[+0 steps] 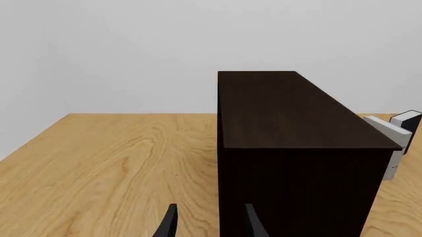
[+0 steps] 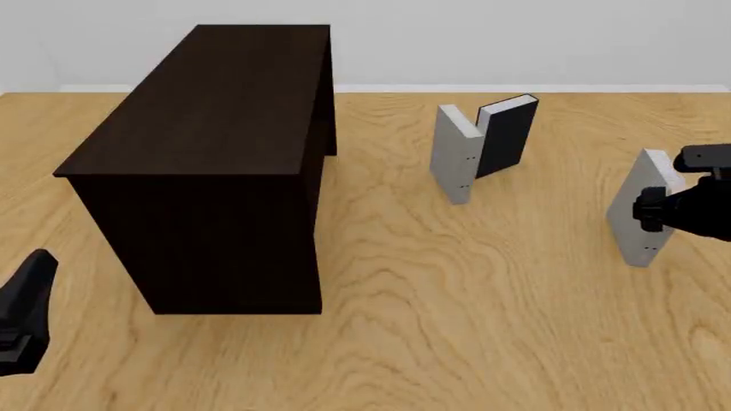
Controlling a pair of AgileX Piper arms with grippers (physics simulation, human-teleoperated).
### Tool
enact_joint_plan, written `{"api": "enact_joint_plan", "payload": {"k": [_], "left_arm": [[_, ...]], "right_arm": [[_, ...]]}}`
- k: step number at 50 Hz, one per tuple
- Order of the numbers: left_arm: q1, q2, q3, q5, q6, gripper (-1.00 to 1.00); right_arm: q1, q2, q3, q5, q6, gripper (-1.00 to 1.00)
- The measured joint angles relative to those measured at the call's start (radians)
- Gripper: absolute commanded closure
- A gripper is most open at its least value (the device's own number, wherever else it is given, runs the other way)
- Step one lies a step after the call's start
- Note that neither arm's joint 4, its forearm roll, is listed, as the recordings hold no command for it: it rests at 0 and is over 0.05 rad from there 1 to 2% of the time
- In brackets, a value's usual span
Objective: Pick up the book on the right and place it under the cabinet shelf.
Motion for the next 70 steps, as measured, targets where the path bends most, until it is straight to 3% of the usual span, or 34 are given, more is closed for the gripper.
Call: {"api": "enact_joint_plan", "payload": {"k": [7,8,18,35,70], "left_arm": [[0.000,0.002,0.000,-0.002,0.000,-1.00],[0.000,0.002,0.000,-0.002,0.000,-1.00],[0.001,0.002,0.000,-0.002,0.000,-1.00],[0.001,0.004,0.000,-0.003,-0.003,-1.00],[0.002,-0.005,-0.003,0.010,-0.004,-1.00]], "right_arm": [[-0.005,0.037,0.008,-0.030,0.003,-1.00],[-0.006,0.042,0.008,-0.034,0.004,1.00],[-0.007,0.032,0.015,-0.032,0.000,1.00],[0.026,-0.109,0.020,0.044,0.016,1.00],[0.233,-0.412,0.051,0.192,0.171,1.00]]}}
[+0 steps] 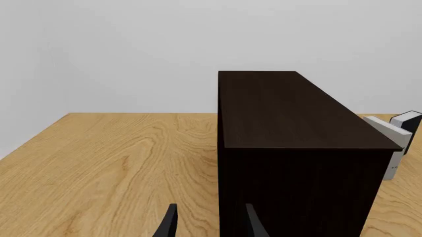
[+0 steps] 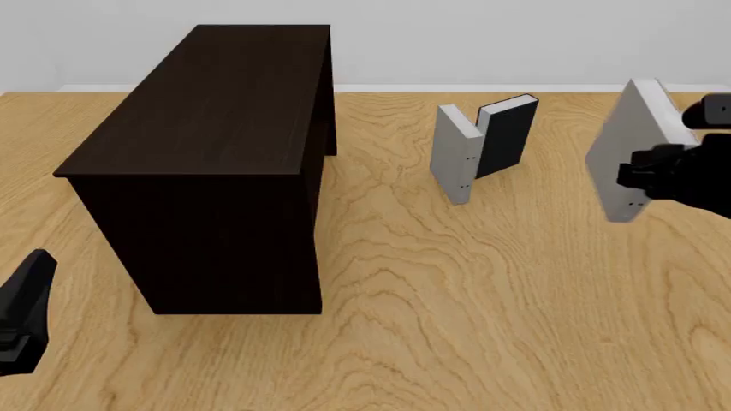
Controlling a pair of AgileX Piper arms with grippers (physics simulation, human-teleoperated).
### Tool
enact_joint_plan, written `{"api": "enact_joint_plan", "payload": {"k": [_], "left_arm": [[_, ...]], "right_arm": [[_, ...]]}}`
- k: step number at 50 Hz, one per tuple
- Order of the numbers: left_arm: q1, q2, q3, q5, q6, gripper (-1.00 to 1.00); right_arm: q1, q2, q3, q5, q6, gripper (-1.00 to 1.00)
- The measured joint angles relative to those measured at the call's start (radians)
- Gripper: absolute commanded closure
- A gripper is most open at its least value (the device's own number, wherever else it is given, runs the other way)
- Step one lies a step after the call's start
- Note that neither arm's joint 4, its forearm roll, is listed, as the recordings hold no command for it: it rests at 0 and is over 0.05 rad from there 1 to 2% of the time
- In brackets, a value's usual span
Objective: Pick up the book on the right and place it under the cabinet shelf.
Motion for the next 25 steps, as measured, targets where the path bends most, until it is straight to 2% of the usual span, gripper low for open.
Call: {"api": "enact_joint_plan", "payload": {"k": [11,25], "left_arm": [[0.000,-0.007,0.000,0.006,0.001,-1.00],[0.000,-0.007,0.001,0.006,0.002,-1.00]], "right_arm": [[0.105,-0.090,0.013,0.047,0.088,1.00],[0.258,-0.157,0.045,0.057,0.232,1.00]]}}
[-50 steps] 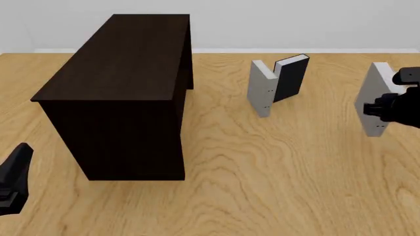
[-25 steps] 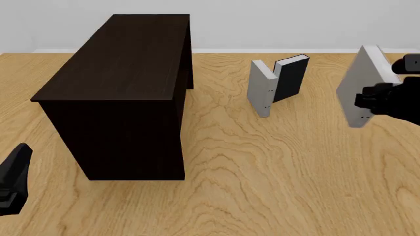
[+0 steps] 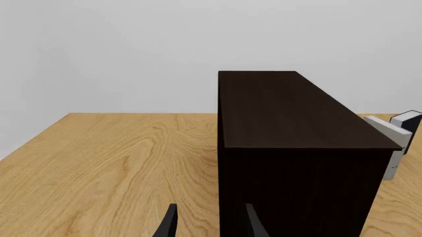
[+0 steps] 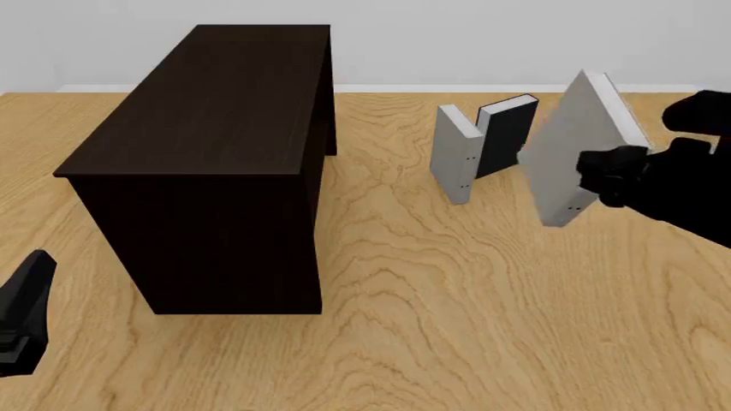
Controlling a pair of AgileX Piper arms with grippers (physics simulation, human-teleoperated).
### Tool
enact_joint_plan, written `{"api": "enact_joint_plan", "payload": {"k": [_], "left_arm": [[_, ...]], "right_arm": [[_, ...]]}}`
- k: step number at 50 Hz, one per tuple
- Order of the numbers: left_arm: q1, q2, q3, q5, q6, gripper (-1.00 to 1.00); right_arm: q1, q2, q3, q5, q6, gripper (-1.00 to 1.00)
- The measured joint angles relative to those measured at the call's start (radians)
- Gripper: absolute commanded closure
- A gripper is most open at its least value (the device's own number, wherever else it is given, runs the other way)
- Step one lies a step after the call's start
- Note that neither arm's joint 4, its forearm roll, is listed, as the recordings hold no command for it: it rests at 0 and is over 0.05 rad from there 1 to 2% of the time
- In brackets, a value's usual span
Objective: Pick up the book on the right and place it under the cabinet shelf.
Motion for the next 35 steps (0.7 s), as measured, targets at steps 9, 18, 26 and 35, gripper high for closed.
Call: {"api": "enact_joint_plan", "payload": {"k": [9,18,26,35], "left_arm": [[0.000,0.001,0.001,-0.002,0.001,-1.00],[0.000,0.000,-0.001,0.001,0.001,-1.00],[0.000,-0.001,-0.001,0.001,0.001,-1.00],[0.000,-0.001,-0.001,0.002,0.002,-1.00]], "right_arm": [[0.094,-0.022,0.027,-0.020,0.094,1.00],[0.167,-0.029,0.049,-0.052,0.161,1.00],[0.219,-0.003,0.071,-0.113,0.206,1.00],[0.272,0.051,0.088,-0.191,0.242,1.00]]}}
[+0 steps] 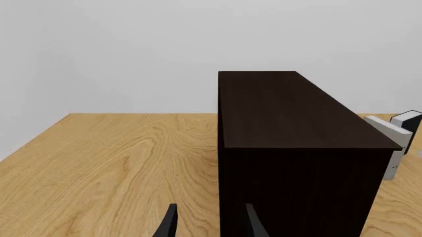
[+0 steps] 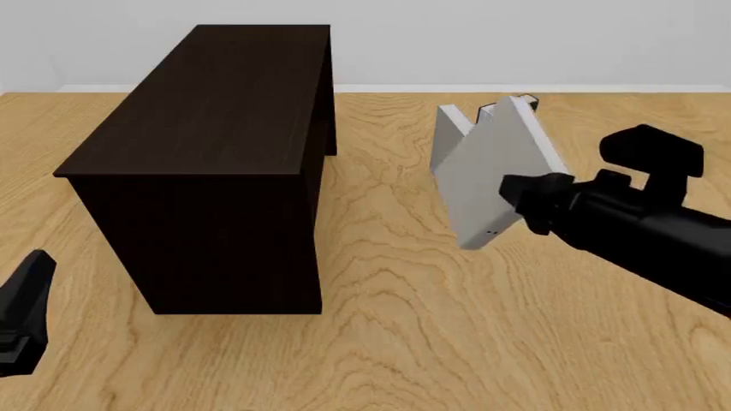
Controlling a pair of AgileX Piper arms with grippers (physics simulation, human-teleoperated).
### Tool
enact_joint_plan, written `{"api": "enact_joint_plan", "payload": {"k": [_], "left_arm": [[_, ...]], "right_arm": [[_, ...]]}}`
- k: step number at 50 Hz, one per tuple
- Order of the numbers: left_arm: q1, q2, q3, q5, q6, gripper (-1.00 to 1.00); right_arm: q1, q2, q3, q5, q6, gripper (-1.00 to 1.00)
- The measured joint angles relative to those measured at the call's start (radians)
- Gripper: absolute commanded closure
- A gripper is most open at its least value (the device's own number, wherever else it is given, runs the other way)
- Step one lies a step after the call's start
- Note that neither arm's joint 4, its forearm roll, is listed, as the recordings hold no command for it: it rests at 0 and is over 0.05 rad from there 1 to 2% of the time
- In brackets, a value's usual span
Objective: Pick up the book on the right and place it under the cabinet shelf.
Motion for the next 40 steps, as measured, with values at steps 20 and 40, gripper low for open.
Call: {"api": "enact_joint_plan", "payload": {"k": [20,40], "left_arm": [[0.000,0.001,0.001,-0.002,-0.001,-1.00],[0.001,0.002,0.001,-0.002,-0.002,-1.00]], "right_arm": [[0.105,0.132,0.016,-0.213,0.100,1.00],[0.143,0.311,-0.001,-0.444,0.209,1.00]]}}
